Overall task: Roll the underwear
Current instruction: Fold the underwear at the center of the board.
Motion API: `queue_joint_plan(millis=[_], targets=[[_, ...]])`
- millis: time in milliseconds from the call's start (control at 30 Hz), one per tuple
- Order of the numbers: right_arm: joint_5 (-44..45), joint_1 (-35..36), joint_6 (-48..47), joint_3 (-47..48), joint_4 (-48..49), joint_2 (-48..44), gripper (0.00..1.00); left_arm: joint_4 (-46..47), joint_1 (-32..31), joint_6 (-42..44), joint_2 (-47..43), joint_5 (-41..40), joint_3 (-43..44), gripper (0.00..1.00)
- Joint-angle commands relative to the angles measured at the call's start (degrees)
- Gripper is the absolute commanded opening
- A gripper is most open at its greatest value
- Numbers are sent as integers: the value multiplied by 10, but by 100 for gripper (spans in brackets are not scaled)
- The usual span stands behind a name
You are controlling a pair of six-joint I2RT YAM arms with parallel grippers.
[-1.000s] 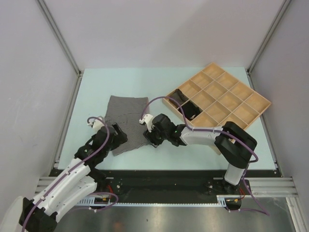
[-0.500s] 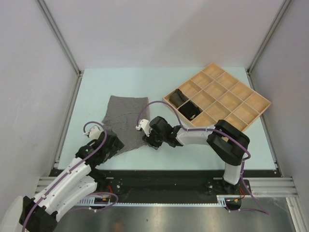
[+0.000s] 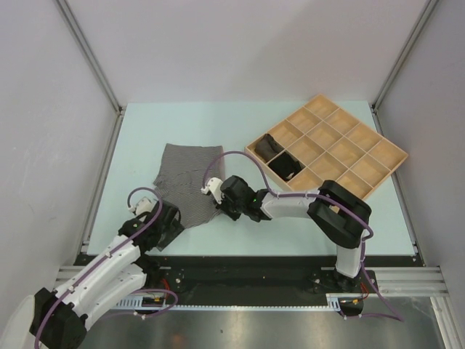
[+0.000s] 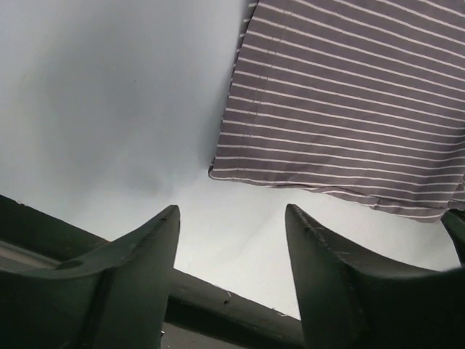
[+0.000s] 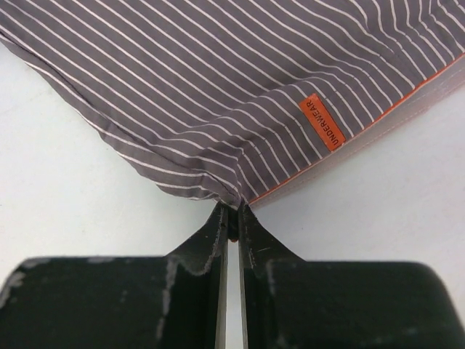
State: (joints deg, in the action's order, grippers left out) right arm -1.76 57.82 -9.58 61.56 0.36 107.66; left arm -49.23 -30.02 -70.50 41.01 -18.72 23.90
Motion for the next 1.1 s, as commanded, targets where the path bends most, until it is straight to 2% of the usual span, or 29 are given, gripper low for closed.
queue_joint_plan(millis=[0,233,533,667,833,967,1067], targets=[[14,7,18,-21,-22,-18,8,12,3,-33,8,18,-22,60],[2,6,21,-38,-15,-41,8,18,4,-65,13,-11,-47,39],[-11,8,24,-40,-15,-44,8,13,3,-74,-3,-61,-44,40],[-17,6,26,-37,-17,-44,8,26,4,-74,-25,-73,-50,45],[-21,7,29,-41,-16,-51,8,20,5,-94,10,-92,-45,45],[-22,5,30,-43,-16,-56,8,23,5,-90,35,-95,-40,42],[-24,6,32,-43,-18,-61,8,41,5,-84,42,-92,-48,35]])
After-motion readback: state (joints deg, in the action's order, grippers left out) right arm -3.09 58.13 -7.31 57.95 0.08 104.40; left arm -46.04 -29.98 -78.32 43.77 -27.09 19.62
